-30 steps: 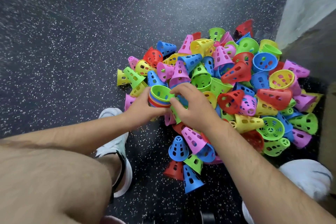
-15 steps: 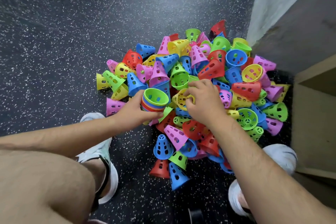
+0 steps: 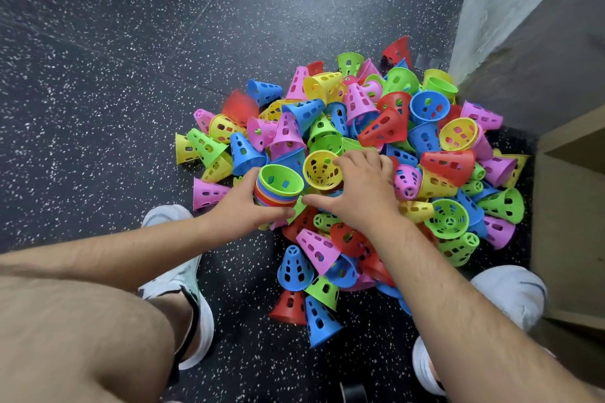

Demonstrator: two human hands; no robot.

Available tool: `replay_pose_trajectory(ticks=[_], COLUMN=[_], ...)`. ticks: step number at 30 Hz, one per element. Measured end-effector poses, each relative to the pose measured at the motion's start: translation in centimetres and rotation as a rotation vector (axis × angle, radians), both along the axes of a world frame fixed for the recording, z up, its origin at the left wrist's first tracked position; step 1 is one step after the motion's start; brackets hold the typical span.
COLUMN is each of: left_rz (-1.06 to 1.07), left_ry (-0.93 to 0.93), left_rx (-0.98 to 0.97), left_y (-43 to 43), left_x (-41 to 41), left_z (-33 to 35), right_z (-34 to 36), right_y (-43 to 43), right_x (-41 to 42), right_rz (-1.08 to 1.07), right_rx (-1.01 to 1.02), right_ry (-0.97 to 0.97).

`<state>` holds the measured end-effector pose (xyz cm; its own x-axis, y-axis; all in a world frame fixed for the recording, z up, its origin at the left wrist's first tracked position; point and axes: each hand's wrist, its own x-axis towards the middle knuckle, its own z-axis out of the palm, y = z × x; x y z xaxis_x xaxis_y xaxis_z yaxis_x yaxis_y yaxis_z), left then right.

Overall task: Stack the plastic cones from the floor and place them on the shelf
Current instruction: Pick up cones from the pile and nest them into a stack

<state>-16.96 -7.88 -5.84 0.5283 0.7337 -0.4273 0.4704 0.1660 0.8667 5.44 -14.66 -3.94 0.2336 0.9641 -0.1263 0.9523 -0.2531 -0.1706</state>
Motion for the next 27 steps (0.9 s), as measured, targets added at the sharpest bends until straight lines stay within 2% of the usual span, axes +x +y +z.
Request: replay_pose_trajectory(ticks=[4,12,16,18,22,27], left_rz=[0.030,0.082,0.157,0.180,0.180,0.173], left_ry=[0.019,0.013,-0.004,-0.016,-0.028,-0.032], left_rx=[0.001,0.022,0.072,0.079,0.088,0.094], left_y=[0.2,0.9,1.6,2.1,2.5,3.1], left_x=[-0.2,-0.2,-0.6,-0.8,-1.0,-1.0], left_z=[-0.5,-0.1,0.6,0.7,1.0,1.2], right_z=[-0.8,0.4,1.4,1.7,2.7,2.1], right_y=[0.6,2.5,4.4,4.8,5.0,6.5], right_x=[-0.4,-0.4,-1.8,-2.6,-3.7,-3.7], right_rz=[-0.011,-0.005,0.173,0.248,0.197,0.144], right_rx=[0.077,0.323,0.300,0.224,0.087,0.300], right_ry=[0.034,0.312,0.453,0.477,0.608,0.479])
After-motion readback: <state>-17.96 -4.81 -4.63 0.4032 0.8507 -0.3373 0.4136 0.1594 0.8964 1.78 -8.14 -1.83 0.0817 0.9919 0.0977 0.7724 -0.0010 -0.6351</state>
